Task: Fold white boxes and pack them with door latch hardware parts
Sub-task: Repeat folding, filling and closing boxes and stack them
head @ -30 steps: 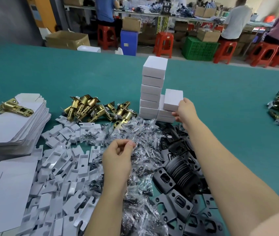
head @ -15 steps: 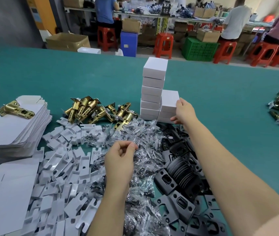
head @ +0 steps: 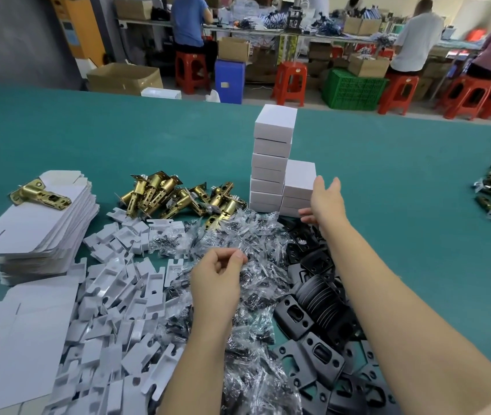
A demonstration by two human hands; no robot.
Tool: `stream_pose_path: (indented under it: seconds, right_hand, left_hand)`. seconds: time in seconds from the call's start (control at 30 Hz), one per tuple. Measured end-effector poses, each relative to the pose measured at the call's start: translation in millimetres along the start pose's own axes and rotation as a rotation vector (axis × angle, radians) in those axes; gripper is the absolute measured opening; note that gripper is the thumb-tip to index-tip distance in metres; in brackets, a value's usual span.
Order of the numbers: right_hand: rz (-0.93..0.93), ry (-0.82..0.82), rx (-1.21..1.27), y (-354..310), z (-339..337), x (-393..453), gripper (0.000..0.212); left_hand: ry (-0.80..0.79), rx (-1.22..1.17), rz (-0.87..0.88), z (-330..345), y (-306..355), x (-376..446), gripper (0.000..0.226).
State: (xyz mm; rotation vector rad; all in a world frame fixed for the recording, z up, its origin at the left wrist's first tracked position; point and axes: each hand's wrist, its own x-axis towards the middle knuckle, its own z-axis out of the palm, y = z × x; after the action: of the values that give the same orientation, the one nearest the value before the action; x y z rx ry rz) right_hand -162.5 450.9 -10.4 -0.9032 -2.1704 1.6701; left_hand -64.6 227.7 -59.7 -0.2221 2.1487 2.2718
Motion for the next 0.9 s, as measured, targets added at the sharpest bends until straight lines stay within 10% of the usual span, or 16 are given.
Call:
stream_pose_path:
  seconds: [0.33, 0.57, 0.9]
  right_hand:
    - [-0.436, -0.333, -0.382, 57, -12, -204, 0.035]
    - [-0.770, -0.251, -0.842, 126, -8, -273, 0.041]
    - [-0.842, -0.093, -0.835, 130, -3, -276, 0.032]
  left_hand:
    - [0.015, 0.085, 0.093, 4, 4, -7, 0.012]
    - [0.024, 0.425, 0.236, 15, 9, -12, 0.018]
    - [-0.021, 1.009, 0.419, 7, 72, 14, 0.012]
